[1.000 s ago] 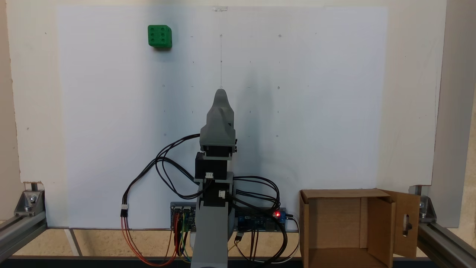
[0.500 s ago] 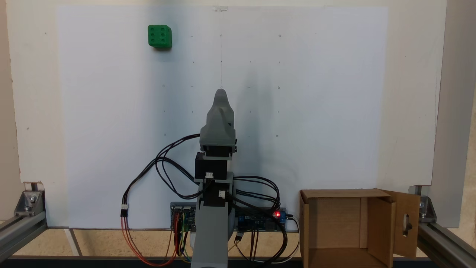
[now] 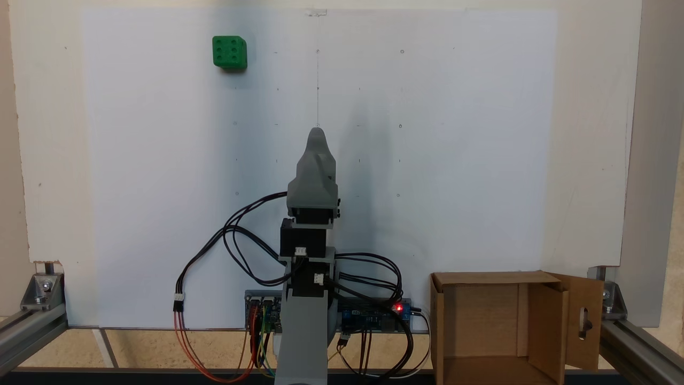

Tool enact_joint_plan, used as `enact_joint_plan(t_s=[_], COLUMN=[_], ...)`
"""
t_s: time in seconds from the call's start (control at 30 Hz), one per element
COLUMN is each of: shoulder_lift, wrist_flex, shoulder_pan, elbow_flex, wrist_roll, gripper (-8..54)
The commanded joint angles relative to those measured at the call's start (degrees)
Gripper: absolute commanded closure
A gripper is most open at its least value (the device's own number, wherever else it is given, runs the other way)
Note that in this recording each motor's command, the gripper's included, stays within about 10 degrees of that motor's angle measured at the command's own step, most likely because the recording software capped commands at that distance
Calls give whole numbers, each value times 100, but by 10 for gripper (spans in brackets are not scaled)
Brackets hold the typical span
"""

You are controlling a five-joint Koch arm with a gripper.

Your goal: Grasp a green dice and put it in the bin.

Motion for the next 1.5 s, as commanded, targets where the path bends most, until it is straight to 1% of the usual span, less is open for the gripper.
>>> enact_joint_plan(t_s=[0.0,0.37,0.4,0.43,0.6,0.8,0.93,1.03,1.13,1.23,1.47], shoulder_lift=[615,606,598,387,-334,-598,-940,-1688,-2162,-2408,-2663], wrist_flex=[633,5017,5746,5869,7759,10009,11312,12522,13131,13605,13825], shoulder_pan=[-9,237,237,229,237,193,132,44,-79,-334,-1160], elbow_flex=[-149,-2707,-2892,-3173,-3885,-5229,-6082,-7108,-8147,-8798,-9264], wrist_roll=[-316,-316,-308,-308,-308,-281,-167,70,220,352,686], gripper=[23,25,25,33,34,34,33,32,31,29,30])
